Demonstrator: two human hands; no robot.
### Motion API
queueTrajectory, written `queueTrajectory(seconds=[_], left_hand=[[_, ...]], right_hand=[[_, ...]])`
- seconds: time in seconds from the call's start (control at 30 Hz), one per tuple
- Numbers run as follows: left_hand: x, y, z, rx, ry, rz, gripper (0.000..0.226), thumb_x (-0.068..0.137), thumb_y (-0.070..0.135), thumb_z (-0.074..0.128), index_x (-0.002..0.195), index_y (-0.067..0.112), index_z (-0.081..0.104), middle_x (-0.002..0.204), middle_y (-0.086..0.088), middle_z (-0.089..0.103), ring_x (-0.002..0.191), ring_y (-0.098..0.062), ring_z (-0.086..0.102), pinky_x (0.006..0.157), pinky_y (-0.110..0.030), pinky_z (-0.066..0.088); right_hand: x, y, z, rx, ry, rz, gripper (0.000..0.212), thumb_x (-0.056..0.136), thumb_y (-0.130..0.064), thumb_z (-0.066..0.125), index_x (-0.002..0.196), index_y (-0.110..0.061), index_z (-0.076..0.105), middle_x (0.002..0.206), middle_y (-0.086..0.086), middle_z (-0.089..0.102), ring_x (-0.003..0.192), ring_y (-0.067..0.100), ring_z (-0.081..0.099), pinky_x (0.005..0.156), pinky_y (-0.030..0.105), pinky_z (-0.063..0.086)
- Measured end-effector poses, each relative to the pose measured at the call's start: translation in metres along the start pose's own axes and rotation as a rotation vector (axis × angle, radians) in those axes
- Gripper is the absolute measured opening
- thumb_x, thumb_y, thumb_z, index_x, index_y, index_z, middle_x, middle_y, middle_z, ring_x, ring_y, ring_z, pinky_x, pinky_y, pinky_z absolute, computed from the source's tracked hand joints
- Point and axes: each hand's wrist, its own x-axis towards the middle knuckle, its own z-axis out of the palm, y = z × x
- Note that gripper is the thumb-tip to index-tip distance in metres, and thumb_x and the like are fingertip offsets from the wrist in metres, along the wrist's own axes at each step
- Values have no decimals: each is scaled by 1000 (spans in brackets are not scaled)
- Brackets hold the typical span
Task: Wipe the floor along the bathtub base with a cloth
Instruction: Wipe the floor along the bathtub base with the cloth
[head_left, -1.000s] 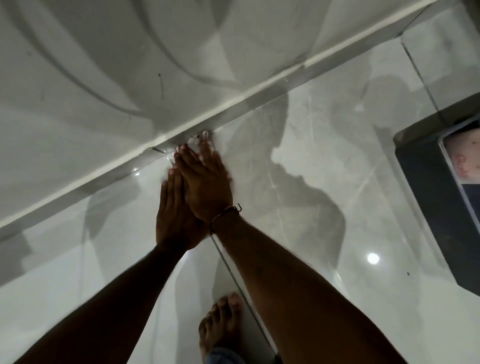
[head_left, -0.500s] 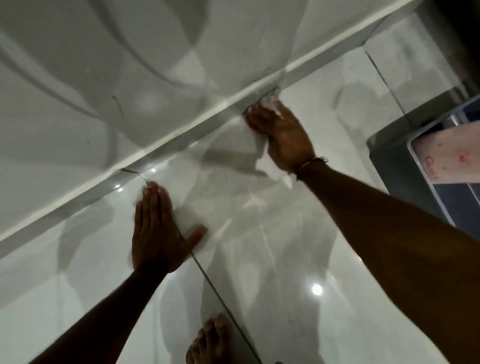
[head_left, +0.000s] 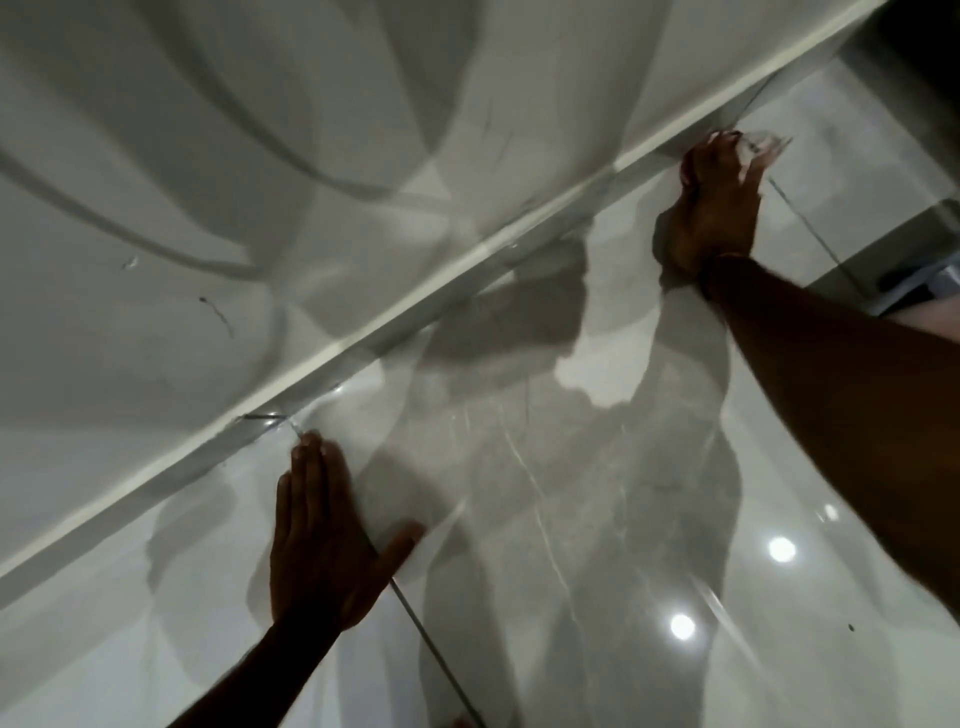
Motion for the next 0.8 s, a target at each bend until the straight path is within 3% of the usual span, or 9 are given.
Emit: queueTrajectory(seconds=[0.1,0.17,0.27,0.4,0.5,0.67,0.8], left_hand=[[0,-1,0,-16,0,2,129,84,90,44,169,8,-10,178,-10,-17,167,-28,-10,134,-35,-10],[-1,-1,1,-21,13,9,129,85,89,45,169,9,-11,178,-10,-18,167,-28,-10,134,-37,-9],[0,-1,1,3,25,20,131,84,87,49,169,5,-6,178,-13,-16,167,-30,-10,135,-39,-5],[-1,2,-2,-1,30,30,127,86,86,46,169,1,0,178,-20,-6,167,-32,-6,135,-42,0],[-2,1,-5,33,16,56,126,88,88,38,167,-4,5,177,-27,1,167,-37,-1,135,-46,4],[-3,-1,-10,82,-18,121,116,95,85,17,168,-4,6,176,-27,0,166,-41,-1,135,-53,10],[-4,-4,-14,94,-20,164,115,95,86,20,169,-1,7,176,-29,3,165,-42,2,135,-53,10]], right_hand=[[-27,-37,14,-36,7,23,64,102,-10,29,164,1,16,173,24,15,162,42,12,135,56,0],[-52,-66,21,60,-2,53,64,103,-8,30,166,-9,17,177,12,11,165,34,8,136,48,2],[-100,-112,35,135,10,50,63,104,-13,32,166,-17,21,177,7,10,165,36,2,135,41,8],[-174,-182,51,357,39,2,61,99,-10,46,160,-10,38,173,13,26,162,46,8,132,52,19],[-221,-225,65,442,-35,-58,70,92,-6,49,160,-14,39,173,5,28,164,39,11,132,56,20],[-271,-267,85,442,-177,-271,64,103,-43,33,162,-19,35,173,0,29,164,33,12,134,54,19],[-277,-263,87,460,-158,-468,48,107,-34,40,149,-17,57,162,0,51,161,33,27,130,52,28]])
